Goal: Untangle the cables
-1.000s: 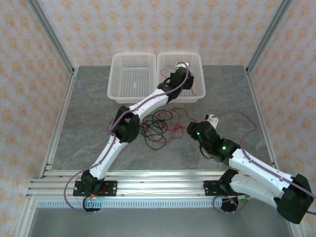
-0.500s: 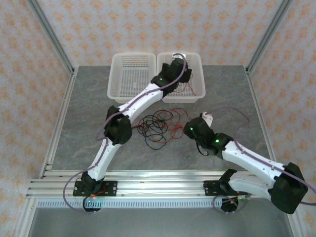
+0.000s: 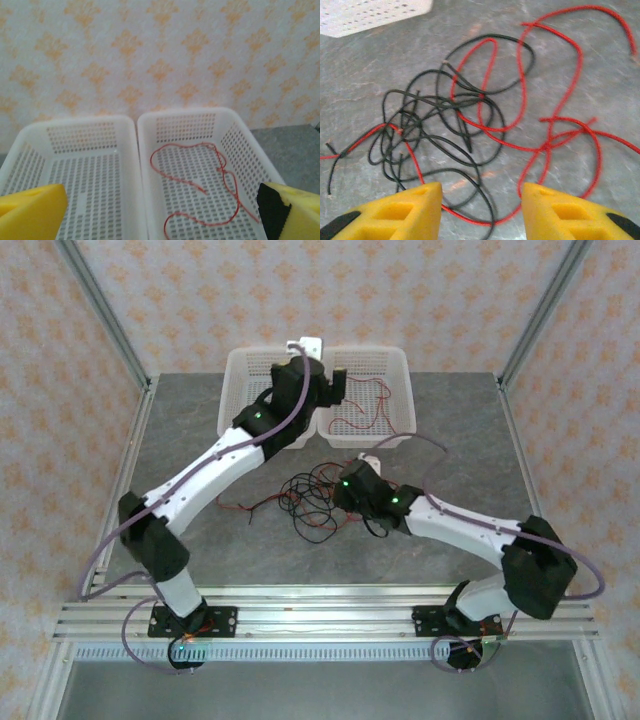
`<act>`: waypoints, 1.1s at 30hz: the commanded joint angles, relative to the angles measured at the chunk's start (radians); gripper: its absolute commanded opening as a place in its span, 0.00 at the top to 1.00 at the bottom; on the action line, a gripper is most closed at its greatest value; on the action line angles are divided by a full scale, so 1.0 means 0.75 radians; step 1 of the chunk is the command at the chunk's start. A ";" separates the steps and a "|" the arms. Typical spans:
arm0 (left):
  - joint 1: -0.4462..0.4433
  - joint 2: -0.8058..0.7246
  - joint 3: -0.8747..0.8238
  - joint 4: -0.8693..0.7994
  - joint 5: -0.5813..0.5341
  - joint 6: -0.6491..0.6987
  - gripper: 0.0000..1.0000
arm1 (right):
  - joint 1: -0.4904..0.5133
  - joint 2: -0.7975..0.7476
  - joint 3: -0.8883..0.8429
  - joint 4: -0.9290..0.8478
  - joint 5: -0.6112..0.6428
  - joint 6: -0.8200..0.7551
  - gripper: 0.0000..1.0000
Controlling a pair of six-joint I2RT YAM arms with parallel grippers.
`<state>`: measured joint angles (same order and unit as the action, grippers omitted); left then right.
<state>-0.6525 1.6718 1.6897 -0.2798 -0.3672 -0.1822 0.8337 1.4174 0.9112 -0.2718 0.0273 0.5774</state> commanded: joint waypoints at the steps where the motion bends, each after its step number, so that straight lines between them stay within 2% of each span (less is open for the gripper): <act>1: -0.003 -0.158 -0.151 0.023 0.019 -0.114 0.02 | 0.011 0.103 0.127 0.012 0.000 -0.301 0.57; 5: -0.003 -0.313 -0.294 -0.069 0.029 -0.195 0.03 | 0.012 0.264 0.307 -0.086 0.034 -0.742 0.61; 8: -0.003 -0.418 -0.387 -0.126 0.035 -0.254 0.03 | 0.011 0.339 0.379 -0.102 0.050 -1.002 0.61; 12: -0.003 -0.543 -0.488 -0.166 0.049 -0.321 0.04 | 0.011 0.423 0.466 -0.092 0.027 -1.201 0.59; 20: -0.003 -0.732 -0.649 -0.242 0.065 -0.434 0.04 | 0.009 0.628 0.647 -0.128 -0.007 -1.343 0.55; 33: -0.003 -0.956 -0.832 -0.322 0.081 -0.583 0.04 | 0.010 0.840 0.767 -0.133 0.013 -1.363 0.60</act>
<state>-0.6525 0.9852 1.0790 -0.4839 -0.3107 -0.5781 0.8379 2.0338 1.4475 -0.3531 0.0185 -0.4366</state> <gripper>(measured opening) 0.961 0.410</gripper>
